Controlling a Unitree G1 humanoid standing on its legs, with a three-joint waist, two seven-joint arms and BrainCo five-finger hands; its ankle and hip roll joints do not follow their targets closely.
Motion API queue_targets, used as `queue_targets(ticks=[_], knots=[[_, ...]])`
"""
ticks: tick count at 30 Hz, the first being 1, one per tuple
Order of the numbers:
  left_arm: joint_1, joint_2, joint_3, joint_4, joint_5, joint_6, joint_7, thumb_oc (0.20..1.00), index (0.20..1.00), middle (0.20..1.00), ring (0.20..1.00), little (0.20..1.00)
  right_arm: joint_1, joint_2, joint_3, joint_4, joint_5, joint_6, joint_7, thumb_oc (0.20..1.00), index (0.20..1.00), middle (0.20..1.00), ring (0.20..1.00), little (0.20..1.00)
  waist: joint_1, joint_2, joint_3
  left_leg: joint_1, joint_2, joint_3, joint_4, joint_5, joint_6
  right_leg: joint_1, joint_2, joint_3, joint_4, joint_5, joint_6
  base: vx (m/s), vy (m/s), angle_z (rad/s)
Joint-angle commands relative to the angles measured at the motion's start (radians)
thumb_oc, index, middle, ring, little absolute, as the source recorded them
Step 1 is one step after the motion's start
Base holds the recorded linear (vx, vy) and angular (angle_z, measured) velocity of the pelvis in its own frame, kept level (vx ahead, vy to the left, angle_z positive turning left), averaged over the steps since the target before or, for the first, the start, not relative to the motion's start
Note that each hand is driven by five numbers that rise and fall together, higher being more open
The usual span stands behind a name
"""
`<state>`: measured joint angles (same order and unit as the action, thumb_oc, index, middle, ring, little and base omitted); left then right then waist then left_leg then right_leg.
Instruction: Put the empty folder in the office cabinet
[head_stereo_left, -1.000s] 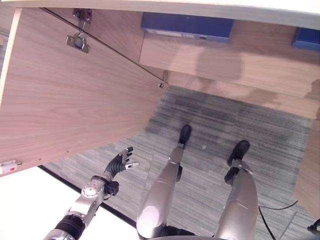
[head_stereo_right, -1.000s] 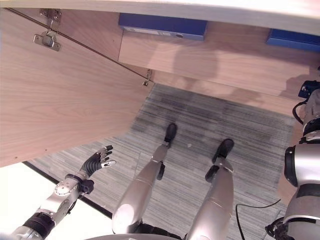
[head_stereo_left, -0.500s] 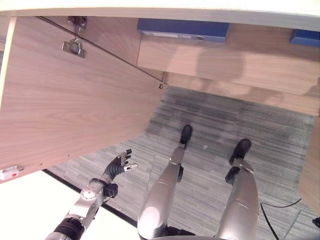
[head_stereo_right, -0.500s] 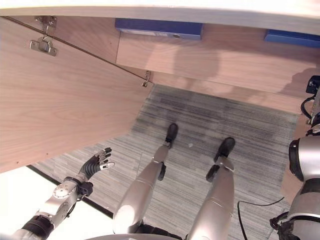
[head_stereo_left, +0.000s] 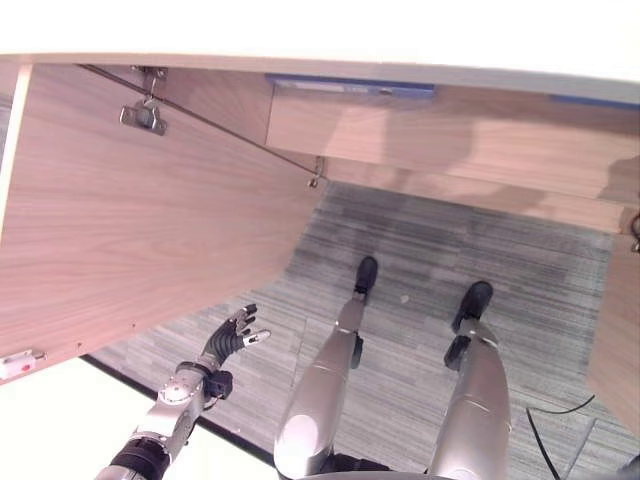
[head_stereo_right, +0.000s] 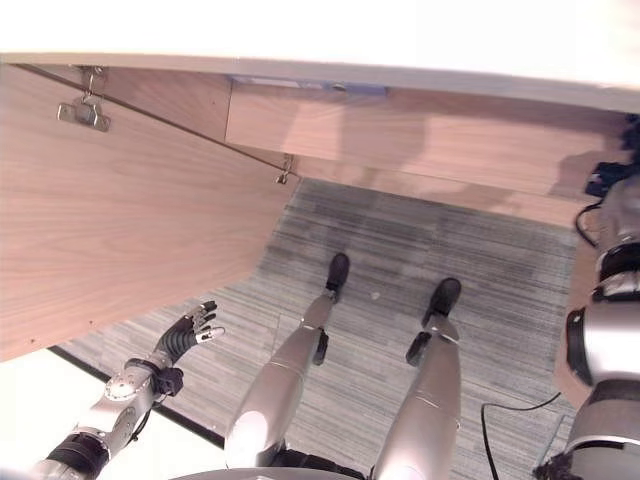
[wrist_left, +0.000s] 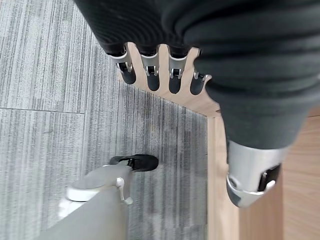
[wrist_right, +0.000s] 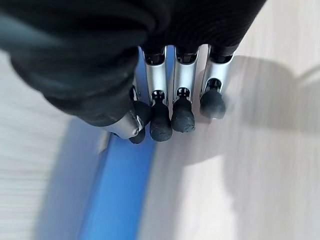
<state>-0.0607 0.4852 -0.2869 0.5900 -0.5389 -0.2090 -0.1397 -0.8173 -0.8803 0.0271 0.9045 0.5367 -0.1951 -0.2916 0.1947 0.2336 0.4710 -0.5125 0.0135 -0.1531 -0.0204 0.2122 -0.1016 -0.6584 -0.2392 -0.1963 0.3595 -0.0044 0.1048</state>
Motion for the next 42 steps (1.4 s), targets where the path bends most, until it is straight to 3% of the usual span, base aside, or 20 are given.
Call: queue_targets(ticks=[1, 2, 3, 4, 9, 10, 20, 21, 26, 30, 32, 33, 34, 35, 37, 40, 42], knots=[[-0.013, 0.026, -0.036, 0.067, 0.024, -0.021, 0.016, 1.000, 1.000, 1.000, 1.000, 1.000, -0.045, 0.002, 0.072, -0.025, 0.003, -0.082, -0.024, 0.200, 0.200, 0.200, 0.200, 0.200, -0.015, 0.006, 0.044, 0.021, 0.008, -0.001, -0.041, -0.022, -0.032, 0.136, -0.016, 0.056, -0.010, -0.066, 0.090, 0.00, -0.015, 0.06], [-0.011, 0.013, -0.029, 0.083, 0.034, -0.016, 0.018, 1.000, 1.000, 1.000, 1.000, 1.000, 0.024, 0.058, 0.050, -0.072, -0.024, -0.083, -0.032, 0.200, 0.200, 0.200, 0.200, 0.200, -0.023, -0.009, 0.041, 0.034, 0.014, 0.005, -0.038, -0.026, -0.031, 0.155, -0.011, 0.058, -0.022, -0.061, 0.090, 0.00, -0.005, 0.04], [-0.011, 0.014, -0.030, 0.083, 0.033, -0.016, 0.018, 1.000, 1.000, 1.000, 1.000, 1.000, 0.026, 0.059, 0.048, -0.074, -0.025, -0.083, -0.032, 0.200, 0.200, 0.200, 0.200, 0.200, -0.022, -0.009, 0.041, 0.035, 0.015, 0.005, -0.039, -0.026, -0.031, 0.155, -0.011, 0.058, -0.023, -0.061, 0.090, 0.00, 0.000, 0.00], [-0.004, -0.009, -0.010, 0.114, 0.040, -0.011, 0.025, 1.000, 1.000, 1.000, 1.000, 1.000, 0.123, 0.157, 0.025, -0.145, -0.052, -0.089, -0.023, 0.200, 0.200, 0.200, 0.200, 0.200, -0.040, -0.031, 0.040, 0.049, 0.023, 0.014, -0.024, -0.039, -0.028, 0.180, -0.002, 0.067, -0.047, -0.049, 0.089, -0.02, 0.004, -0.07], [0.014, -0.043, 0.048, 0.197, 0.063, 0.007, 0.030, 1.000, 1.000, 1.000, 1.000, 1.000, 0.358, 0.384, 0.040, -0.314, -0.122, -0.092, 0.025, 0.200, 0.200, 0.200, 0.200, 0.200, -0.082, -0.093, 0.030, 0.086, 0.052, 0.050, 0.037, -0.077, -0.021, 0.232, 0.018, 0.098, -0.094, -0.016, 0.088, 0.00, 0.021, -0.33], [0.028, -0.056, 0.093, 0.249, 0.078, 0.014, 0.033, 1.000, 1.000, 1.000, 1.000, 1.000, 0.486, 0.472, 0.065, -0.368, -0.142, -0.082, 0.076, 0.200, 0.200, 0.200, 0.200, 0.200, -0.105, -0.134, 0.017, 0.122, 0.071, 0.069, 0.079, -0.108, -0.017, 0.277, 0.027, 0.116, -0.116, -0.014, 0.087, 0.04, 0.011, -0.40], [0.050, -0.070, 0.169, 0.373, 0.132, 0.027, 0.034, 1.000, 1.000, 1.000, 1.000, 1.000, 0.708, 0.572, 0.150, -0.304, -0.151, -0.031, 0.204, 0.200, 0.200, 0.200, 0.200, 0.200, -0.152, -0.207, -0.057, 0.255, 0.116, 0.089, 0.147, -0.164, -0.031, 0.412, 0.050, 0.132, -0.122, -0.029, 0.077, 0.03, -0.013, -0.23], [0.052, -0.070, 0.172, 0.379, 0.131, 0.028, 0.033, 1.000, 1.000, 1.000, 1.000, 1.000, 0.722, 0.576, 0.157, -0.297, -0.154, -0.025, 0.215, 1.000, 1.000, 1.000, 1.000, 1.000, -0.154, -0.210, -0.067, 0.268, 0.120, 0.086, 0.146, -0.164, -0.032, 0.426, 0.053, 0.131, -0.122, -0.033, 0.074, 0.05, -0.064, 0.03], [0.071, -0.085, 0.200, 0.411, 0.140, 0.027, 0.038, 1.000, 1.000, 1.000, 1.000, 1.000, 0.768, 0.590, 0.195, -0.207, -0.154, 0.002, 0.275, 1.000, 1.000, 1.000, 1.000, 1.000, -0.141, -0.220, -0.152, 0.327, 0.139, 0.061, 0.106, -0.138, -0.044, 0.498, 0.075, 0.095, -0.127, -0.060, 0.058, 0.03, -0.049, 0.07], [0.072, -0.111, 0.209, 0.446, 0.135, 0.022, 0.049, 1.000, 1.000, 1.000, 1.000, 1.000, 0.808, 0.592, 0.215, -0.155, -0.174, 0.009, 0.294, 1.000, 1.000, 1.000, 1.000, 1.000, -0.109, -0.203, -0.221, 0.334, 0.144, 0.007, -0.031, -0.013, -0.090, 0.583, 0.084, -0.006, -0.216, -0.058, 0.049, -0.01, -0.057, 0.46], [0.067, -0.129, 0.215, 0.460, 0.139, 0.016, 0.065, 1.000, 1.000, 1.000, 1.000, 1.000, 0.807, 0.591, 0.226, -0.143, -0.190, 0.012, 0.292, 1.000, 1.000, 1.000, 1.000, 1.000, -0.100, -0.206, -0.244, 0.319, 0.134, 0.026, -0.052, 0.006, -0.102, 0.621, 0.074, -0.064, -0.269, -0.041, 0.053, -0.10, -0.011, 0.99], [0.061, -0.137, 0.212, 0.467, 0.145, 0.016, 0.069, 1.000, 1.000, 1.000, 1.000, 1.000, 0.800, 0.587, 0.236, -0.147, -0.199, 0.013, 0.293, 1.000, 1.000, 1.000, 1.000, 1.000, -0.102, -0.210, -0.251, 0.314, 0.138, 0.067, -0.046, 0.008, -0.094, 0.631, 0.063, -0.088, -0.289, -0.026, 0.056, -0.16, 0.042, 1.00], [0.058, -0.144, 0.216, 0.475, 0.152, 0.016, 0.074, 1.000, 1.000, 1.000, 1.000, 1.000, 0.791, 0.583, 0.249, -0.147, -0.213, 0.016, 0.292, 1.000, 1.000, 1.000, 1.000, 1.000, -0.107, -0.222, -0.257, 0.318, 0.154, 0.150, -0.027, 0.001, -0.078, 0.639, 0.046, -0.116, -0.305, -0.008, 0.060, -0.21, 0.070, 1.11], [0.062, -0.152, 0.220, 0.481, 0.159, 0.020, 0.073, 1.000, 1.000, 1.000, 1.000, 1.000, 0.782, 0.577, 0.266, -0.139, -0.230, 0.020, 0.290, 1.000, 1.000, 1.000, 1.000, 1.000, -0.115, -0.233, -0.267, 0.334, 0.184, 0.255, 0.013, -0.026, -0.065, 0.641, 0.030, -0.150, -0.313, 0.006, 0.062, -0.21, 0.079, 1.21], [0.090, -0.160, 0.236, 0.481, 0.169, 0.025, 0.070, 1.000, 1.000, 1.000, 1.000, 1.000, 0.790, 0.573, 0.279, -0.142, -0.240, 0.029, 0.296, 1.000, 1.000, 1.000, 1.000, 1.000, -0.120, -0.244, -0.283, 0.371, 0.230, 0.363, 0.099, -0.077, -0.058, 0.649, 0.006, -0.199, -0.320, 0.018, 0.052, -0.18, 0.101, 1.05], [0.110, -0.167, 0.259, 0.519, 0.193, 0.030, 0.072, 1.000, 1.000, 1.000, 1.000, 1.000, 0.804, 0.572, 0.274, -0.130, -0.244, 0.035, 0.306, 1.000, 1.000, 1.000, 1.000, 1.000, -0.125, -0.255, -0.315, 0.459, 0.276, 0.407, 0.162, -0.125, -0.067, 0.671, -0.025, -0.283, -0.323, 0.031, 0.045, -0.12, 0.128, 0.94], [0.115, -0.167, 0.285, 0.558, 0.198, 0.039, 0.076, 1.000, 1.000, 1.000, 1.000, 1.000, 0.807, 0.578, 0.268, -0.116, -0.240, 0.039, 0.305, 1.000, 1.000, 1.000, 1.000, 1.000, -0.133, -0.252, -0.344, 0.533, 0.316, 0.436, 0.158, -0.136, -0.095, 0.678, -0.036, -0.316, -0.311, 0.029, 0.060, -0.03, 0.222, 0.97]])
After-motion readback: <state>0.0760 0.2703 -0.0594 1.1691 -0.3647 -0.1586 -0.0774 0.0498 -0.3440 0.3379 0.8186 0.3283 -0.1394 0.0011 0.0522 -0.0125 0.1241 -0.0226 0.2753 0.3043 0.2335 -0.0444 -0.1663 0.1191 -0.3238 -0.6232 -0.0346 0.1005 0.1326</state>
